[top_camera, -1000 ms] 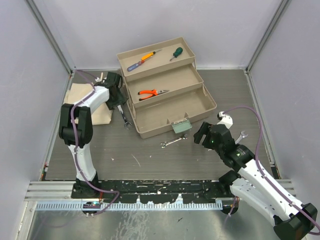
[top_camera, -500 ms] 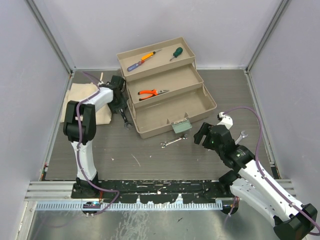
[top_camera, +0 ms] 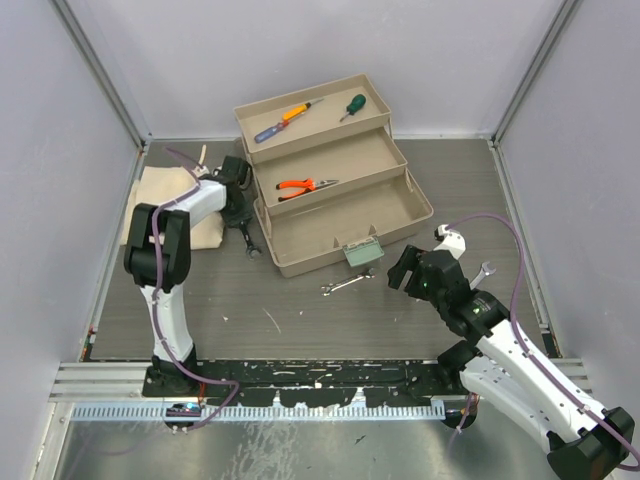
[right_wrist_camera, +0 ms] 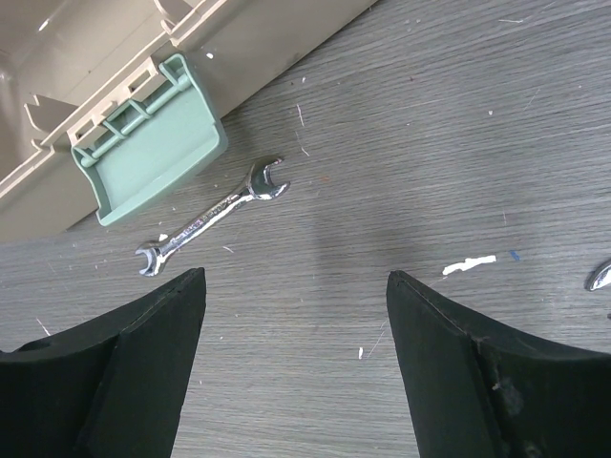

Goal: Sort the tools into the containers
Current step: Move the wrench to the center of the board.

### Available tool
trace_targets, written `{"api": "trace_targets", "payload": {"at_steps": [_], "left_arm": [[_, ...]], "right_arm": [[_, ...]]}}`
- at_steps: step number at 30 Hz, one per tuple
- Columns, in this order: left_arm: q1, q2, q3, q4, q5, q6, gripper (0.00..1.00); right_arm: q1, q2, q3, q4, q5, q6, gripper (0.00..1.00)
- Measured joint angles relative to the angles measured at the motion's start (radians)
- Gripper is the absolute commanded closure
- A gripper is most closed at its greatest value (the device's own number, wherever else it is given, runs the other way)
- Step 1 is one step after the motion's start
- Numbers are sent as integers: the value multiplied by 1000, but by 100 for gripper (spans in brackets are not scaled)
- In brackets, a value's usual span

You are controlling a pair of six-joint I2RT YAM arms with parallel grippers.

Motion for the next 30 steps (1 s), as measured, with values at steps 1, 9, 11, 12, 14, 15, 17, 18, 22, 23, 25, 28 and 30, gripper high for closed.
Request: {"api": "trace_targets", "payload": {"at_steps": [1, 9, 11, 12, 14, 15, 17, 18, 22, 23, 25, 28, 30], "left_arm": [[0, -13, -22, 19, 1, -2, 77], [-17, -169, -249, 89, 19, -28, 79], [-37, -213, -307, 94, 19, -41, 80], [-50, -234, -334, 95, 19, -51, 80], [-77, -279, -389, 102, 25, -73, 80], [-93, -304, -420, 105, 27, -87, 80], [-130, -357, -483, 110, 30, -121, 80], [-155, -388, -517, 110, 29, -142, 79], [-252, -479, -610, 99, 33, -223, 71], [-278, -499, -628, 89, 32, -246, 67], [-331, -533, -653, 50, 33, -288, 62], [-379, -575, -659, -2, 33, -321, 57], [-381, -598, -656, -26, 18, -329, 56]], "right_arm": [[0, 0, 0, 0, 0, 0, 19], [0, 14, 0, 3, -6, -2, 19], [0, 23, 0, 7, -6, -6, 19], [0, 27, 0, 8, -6, -8, 19], [0, 32, 0, 10, -6, -14, 19], [0, 33, 0, 10, -5, -20, 19], [0, 35, 0, 11, -2, -33, 19], [0, 36, 0, 13, -2, -38, 19], [0, 49, 2, 17, -2, -62, 19], [0, 55, 3, 17, -3, -67, 18], [0, 62, 2, 17, -6, -74, 17], [0, 63, 2, 19, -7, -89, 17], [0, 62, 2, 21, -7, -92, 17]]}}
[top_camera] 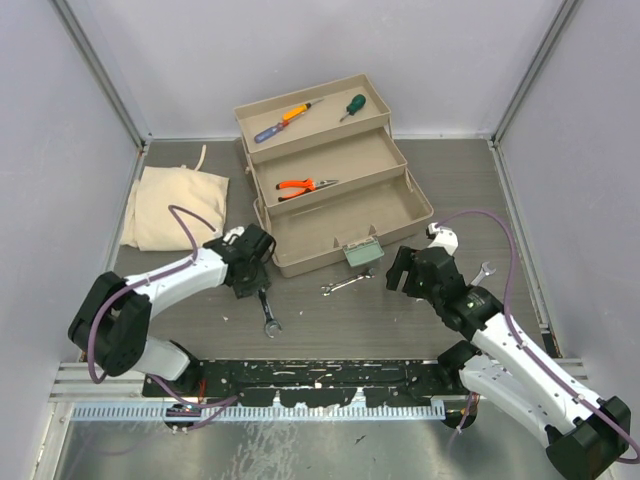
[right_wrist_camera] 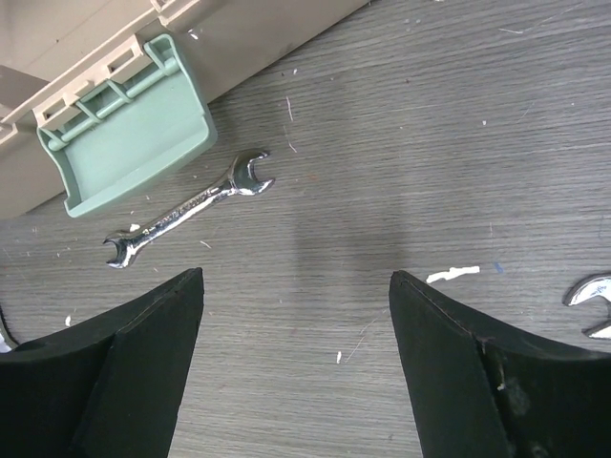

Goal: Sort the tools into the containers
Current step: Move the wrench to the center of the board.

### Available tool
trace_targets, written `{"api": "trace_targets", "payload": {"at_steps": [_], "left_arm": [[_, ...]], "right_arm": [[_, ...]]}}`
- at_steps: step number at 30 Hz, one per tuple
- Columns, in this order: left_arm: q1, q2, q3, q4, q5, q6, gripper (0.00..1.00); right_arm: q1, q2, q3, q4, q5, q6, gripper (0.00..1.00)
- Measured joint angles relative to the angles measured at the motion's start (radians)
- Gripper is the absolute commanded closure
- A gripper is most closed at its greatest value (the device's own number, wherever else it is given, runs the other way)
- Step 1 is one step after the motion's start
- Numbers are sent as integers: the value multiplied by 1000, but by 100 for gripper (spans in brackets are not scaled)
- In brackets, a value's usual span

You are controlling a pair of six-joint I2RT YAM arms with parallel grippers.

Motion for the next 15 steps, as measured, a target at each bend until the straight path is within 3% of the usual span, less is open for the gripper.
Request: {"api": "trace_targets", "payload": {"at_steps": [9, 15], "left_arm": [[50, -14, 89, -62, -76, 40, 47], [115, 84, 135, -14, -75, 121, 43]], "right_arm": [[0, -16, 0, 3, -9, 0, 17], [0, -25, 0, 2, -23, 0, 16]]}}
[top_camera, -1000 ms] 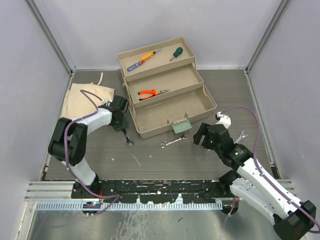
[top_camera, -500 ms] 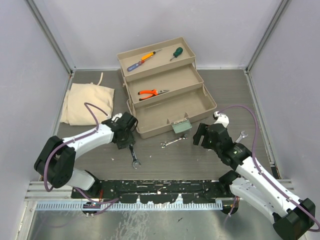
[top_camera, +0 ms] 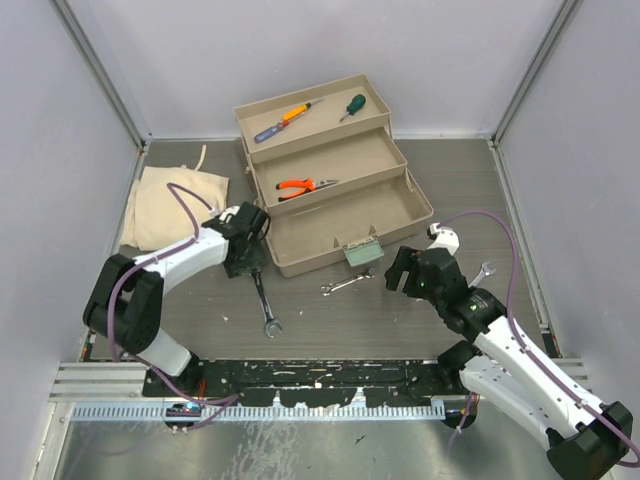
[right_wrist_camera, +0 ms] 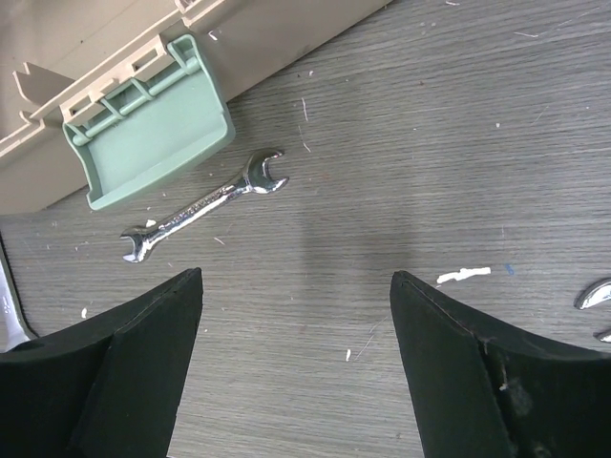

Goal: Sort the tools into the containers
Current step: Move the wrench to the center of the board.

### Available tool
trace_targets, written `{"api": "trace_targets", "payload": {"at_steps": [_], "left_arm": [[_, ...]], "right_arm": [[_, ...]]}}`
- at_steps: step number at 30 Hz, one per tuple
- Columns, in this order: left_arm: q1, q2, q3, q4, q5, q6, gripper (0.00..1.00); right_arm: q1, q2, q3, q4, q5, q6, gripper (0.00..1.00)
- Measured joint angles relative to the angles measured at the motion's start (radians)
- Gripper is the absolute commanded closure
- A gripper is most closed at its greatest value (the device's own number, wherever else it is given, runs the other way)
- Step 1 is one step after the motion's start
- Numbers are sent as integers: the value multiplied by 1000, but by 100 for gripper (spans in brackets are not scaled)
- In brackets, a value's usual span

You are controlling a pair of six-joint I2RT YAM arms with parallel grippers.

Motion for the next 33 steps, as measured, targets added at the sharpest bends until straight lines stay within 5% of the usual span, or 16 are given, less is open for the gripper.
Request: {"api": "trace_targets", "payload": {"at_steps": [22, 33], "left_arm": [[57, 157, 59, 68, 64, 43, 40], [57, 184, 89, 48, 66, 45, 63]], "right_arm": [[0, -32, 0, -8, 1, 0, 16], [0, -37, 13, -28, 10, 3, 19]]}}
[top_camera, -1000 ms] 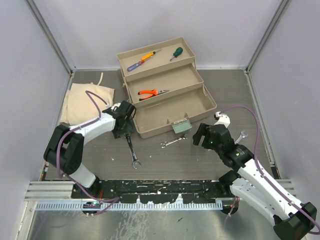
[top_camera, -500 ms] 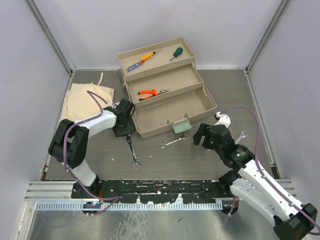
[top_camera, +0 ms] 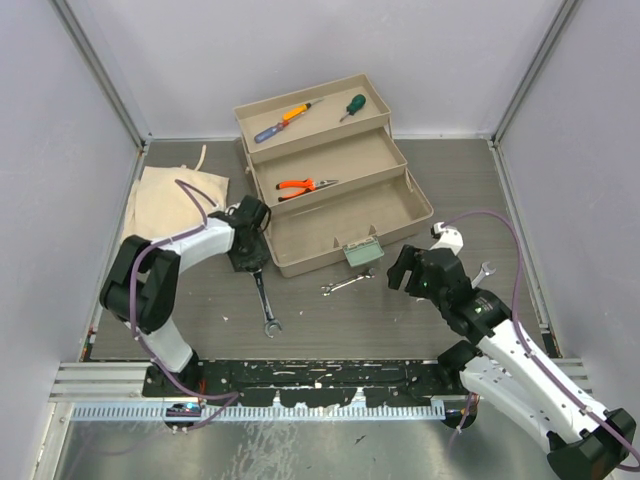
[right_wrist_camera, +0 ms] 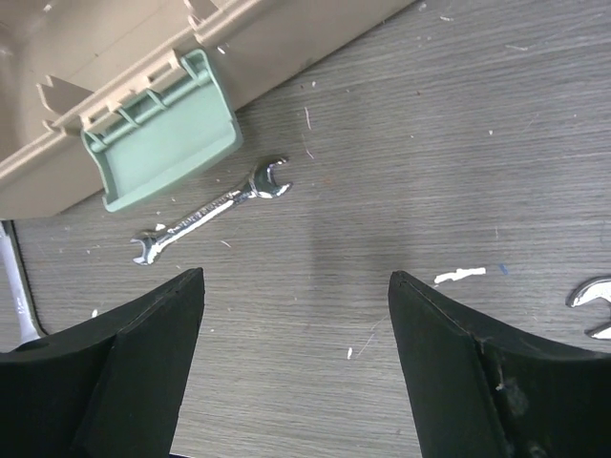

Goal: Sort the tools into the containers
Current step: Move the wrench to the center of the board.

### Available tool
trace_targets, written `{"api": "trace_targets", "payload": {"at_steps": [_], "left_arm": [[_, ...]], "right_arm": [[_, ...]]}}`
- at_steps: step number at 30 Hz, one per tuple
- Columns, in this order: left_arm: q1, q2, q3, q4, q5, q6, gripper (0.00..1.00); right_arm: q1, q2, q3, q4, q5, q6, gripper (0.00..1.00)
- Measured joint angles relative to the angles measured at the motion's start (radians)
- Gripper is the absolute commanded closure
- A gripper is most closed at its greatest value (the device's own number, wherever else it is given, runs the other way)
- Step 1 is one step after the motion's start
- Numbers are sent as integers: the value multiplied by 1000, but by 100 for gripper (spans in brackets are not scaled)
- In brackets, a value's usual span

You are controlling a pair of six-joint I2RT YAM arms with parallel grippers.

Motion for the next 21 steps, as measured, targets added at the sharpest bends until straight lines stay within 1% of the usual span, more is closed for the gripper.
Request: {"api": "trace_targets", "payload": {"at_steps": [3, 7, 11, 13, 17, 21], "left_arm": [[0, -19, -26, 26, -2, -1, 64], [10, -46, -63, 64, 3, -2, 66], [52, -105, -137, 145, 61, -21, 67], [70, -127, -169, 182, 90, -29, 67], [88, -161, -215, 237, 122, -34, 67], [99, -180, -241, 269, 143, -35, 67]], "right_arm": [[0, 4, 23, -2, -9, -5, 20], [3, 31, 42, 14, -59, -16, 20], [37, 71, 42, 29, -102, -26, 22], [87, 93, 42, 39, -109, -27, 22], [233, 158, 57, 69, -107, -26, 22], [412, 282, 82, 169, -99, -25, 22]]}}
